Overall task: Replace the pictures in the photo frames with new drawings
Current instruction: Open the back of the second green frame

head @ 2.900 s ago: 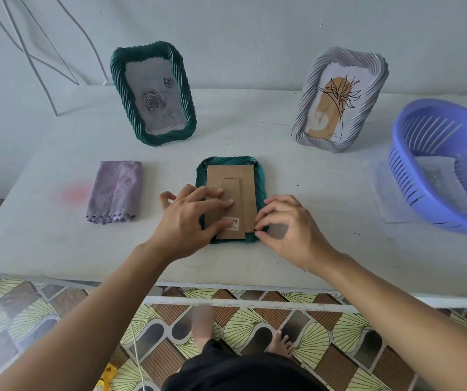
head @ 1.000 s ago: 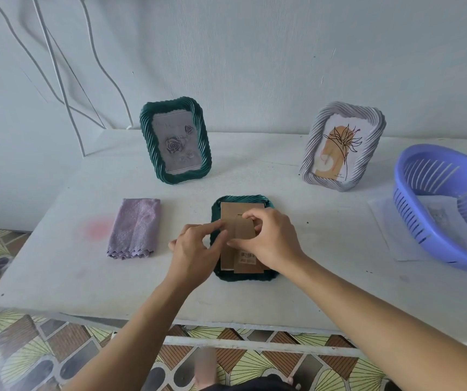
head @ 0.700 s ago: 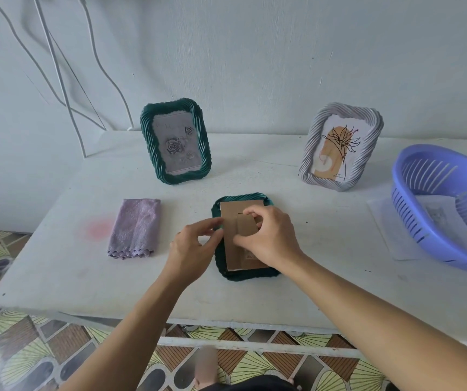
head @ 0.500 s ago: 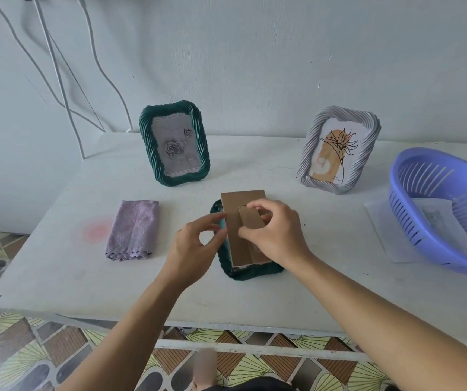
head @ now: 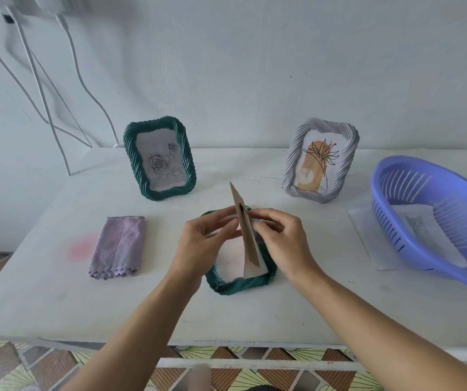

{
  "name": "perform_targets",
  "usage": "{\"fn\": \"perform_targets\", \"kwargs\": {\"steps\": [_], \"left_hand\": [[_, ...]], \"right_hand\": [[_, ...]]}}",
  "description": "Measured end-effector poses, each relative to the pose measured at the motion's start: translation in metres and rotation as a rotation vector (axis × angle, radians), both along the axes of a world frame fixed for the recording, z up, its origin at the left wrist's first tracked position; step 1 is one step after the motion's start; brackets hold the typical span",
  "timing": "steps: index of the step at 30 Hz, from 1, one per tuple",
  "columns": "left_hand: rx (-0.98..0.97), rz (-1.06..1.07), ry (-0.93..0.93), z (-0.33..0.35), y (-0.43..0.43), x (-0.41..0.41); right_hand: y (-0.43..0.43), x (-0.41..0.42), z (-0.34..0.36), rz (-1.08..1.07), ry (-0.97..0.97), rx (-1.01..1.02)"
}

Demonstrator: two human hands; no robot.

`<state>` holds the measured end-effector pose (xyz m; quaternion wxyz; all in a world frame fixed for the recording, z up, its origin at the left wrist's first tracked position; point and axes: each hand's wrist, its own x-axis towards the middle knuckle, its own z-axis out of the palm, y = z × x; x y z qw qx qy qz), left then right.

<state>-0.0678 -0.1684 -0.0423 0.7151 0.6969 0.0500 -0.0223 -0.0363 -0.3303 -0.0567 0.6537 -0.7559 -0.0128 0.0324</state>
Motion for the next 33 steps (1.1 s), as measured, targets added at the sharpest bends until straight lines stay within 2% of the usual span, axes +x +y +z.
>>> {"fn": "perform_targets", "kwargs": {"steps": [6,15,22,29,33], "left_hand": [[0.069,0.032,-0.023,-0.004,-0.013,-0.002],[0.156,0.19,0.033,-0.021,0.011,0.0],[0.42,0.205,0.065,-0.034,0.025,0.008],[0.196,0.168,0.207,-0.031,0.032,0.011],[0.169,0.133,0.161,-0.022,0.033,0.013]], "right_hand": [[0.0,-0.004,-0.007,0.031,-0.008,0.047],[0.022,0.003,-0.019,0.081,-0.024,-0.23],[0.033,0.005,-0.018,0.095,0.008,-0.297],[0.035,0.005,-0.016,0.071,-0.098,-0.356],[0.031,0.002,-0.011,0.083,-0.201,-0.344]]}}
